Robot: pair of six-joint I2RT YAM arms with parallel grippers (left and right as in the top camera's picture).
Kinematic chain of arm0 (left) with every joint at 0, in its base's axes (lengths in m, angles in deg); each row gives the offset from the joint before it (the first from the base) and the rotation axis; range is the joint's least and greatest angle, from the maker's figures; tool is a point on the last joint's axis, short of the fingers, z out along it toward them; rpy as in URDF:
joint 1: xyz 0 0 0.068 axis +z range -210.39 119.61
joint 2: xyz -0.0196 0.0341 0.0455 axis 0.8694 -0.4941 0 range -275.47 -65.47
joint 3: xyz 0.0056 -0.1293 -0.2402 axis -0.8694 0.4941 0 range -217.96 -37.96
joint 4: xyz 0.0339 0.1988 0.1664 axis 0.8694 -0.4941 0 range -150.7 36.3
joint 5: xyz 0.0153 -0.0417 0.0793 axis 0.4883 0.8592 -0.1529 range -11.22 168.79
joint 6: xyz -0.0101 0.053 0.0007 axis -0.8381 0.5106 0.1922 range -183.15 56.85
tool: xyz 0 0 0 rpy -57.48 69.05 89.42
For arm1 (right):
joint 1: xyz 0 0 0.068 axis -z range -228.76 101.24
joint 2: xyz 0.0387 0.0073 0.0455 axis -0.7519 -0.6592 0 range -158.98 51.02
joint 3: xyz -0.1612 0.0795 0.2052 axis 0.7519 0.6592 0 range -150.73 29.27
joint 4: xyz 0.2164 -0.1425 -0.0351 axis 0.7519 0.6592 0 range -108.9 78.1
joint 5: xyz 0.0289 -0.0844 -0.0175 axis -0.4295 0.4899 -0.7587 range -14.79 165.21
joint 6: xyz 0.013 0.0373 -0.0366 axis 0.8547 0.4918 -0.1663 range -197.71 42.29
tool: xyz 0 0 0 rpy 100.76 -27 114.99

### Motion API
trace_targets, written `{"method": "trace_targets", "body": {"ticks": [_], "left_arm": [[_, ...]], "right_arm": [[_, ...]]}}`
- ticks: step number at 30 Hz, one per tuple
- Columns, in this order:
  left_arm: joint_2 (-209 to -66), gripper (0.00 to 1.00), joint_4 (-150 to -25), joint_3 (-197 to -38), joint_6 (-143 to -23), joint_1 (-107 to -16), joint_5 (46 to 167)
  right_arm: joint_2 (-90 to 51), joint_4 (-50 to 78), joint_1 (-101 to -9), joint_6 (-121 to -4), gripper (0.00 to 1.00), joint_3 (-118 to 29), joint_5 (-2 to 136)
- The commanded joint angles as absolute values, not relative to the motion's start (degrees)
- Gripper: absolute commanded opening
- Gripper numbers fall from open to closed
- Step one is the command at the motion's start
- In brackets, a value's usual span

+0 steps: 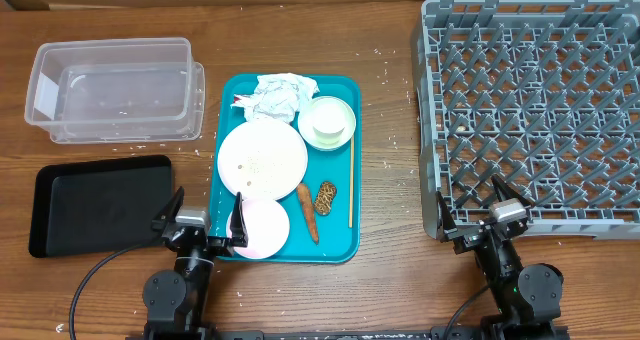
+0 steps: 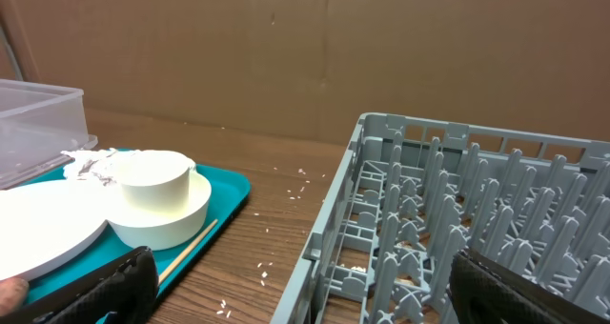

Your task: Sort waste into correct bins and load items into the dishwasher

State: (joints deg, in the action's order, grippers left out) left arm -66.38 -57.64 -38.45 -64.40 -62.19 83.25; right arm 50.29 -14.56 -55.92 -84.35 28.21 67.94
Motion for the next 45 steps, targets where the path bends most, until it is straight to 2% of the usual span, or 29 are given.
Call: {"method": "trace_targets", "body": {"ticks": [1, 5, 10, 13, 17, 19, 26, 30, 33, 37, 40, 45], "left_arm": [[-66.07, 1.0, -57.8, -38.23, -63.31, -62.23, 82.86], [-66.05, 1.0, -57.73, -38.23, -63.62, -62.23, 83.21], [-66.05, 1.0, -51.66, -38.23, -80.21, -62.3, 103.82], [-66.05, 1.0, -50.21, -38.23, -82.63, -62.3, 104.59], [-66.07, 1.0, -39.87, -38.63, -84.1, -62.28, 108.72], [-66.2, 1.0, -39.57, -40.53, -84.62, -62.28, 108.65], [-78.57, 1.0, -56.53, -57.36, -77.63, -62.28, 108.7], [-96.58, 1.0, -72.9, -73.86, -71.55, -62.28, 109.02], [-114.42, 1.0, -89.42, -91.37, -63.95, -62.3, 116.02], [-131.09, 1.0, -102.69, -107.17, -65.04, -62.43, 123.91], [-136.89, 1.0, -108.68, -111.8, -66.37, -64.31, 117.79], [-138.87, 1.0, -117.31, -112.31, -76.88, -73.32, 92.59]], "right_arm": [[50.86, -14.74, -55.76, -84.35, 1.0, 28.82, 67.64], [50.86, -14.74, -55.76, -84.35, 1.0, 28.82, 67.64], [50.86, -14.74, -55.76, -84.35, 1.0, 28.8, 67.64], [50.86, -14.74, -55.76, -84.35, 1.0, 28.8, 67.64], [50.86, -14.74, -55.76, -84.35, 1.0, 28.82, 67.64], [50.86, -14.74, -55.76, -84.35, 1.0, 28.8, 67.64], [50.86, -14.74, -55.76, -84.35, 1.0, 28.82, 67.64], [50.86, -14.74, -55.76, -84.35, 1.0, 28.8, 67.64], [50.86, -14.74, -55.76, -84.35, 1.0, 28.8, 67.64], [50.86, -14.74, -55.76, -84.35, 1.0, 28.8, 67.64], [50.86, -14.74, -55.76, -84.35, 1.0, 28.82, 67.64], [50.86, -14.74, -55.76, -84.35, 1.0, 28.82, 67.64]]}}
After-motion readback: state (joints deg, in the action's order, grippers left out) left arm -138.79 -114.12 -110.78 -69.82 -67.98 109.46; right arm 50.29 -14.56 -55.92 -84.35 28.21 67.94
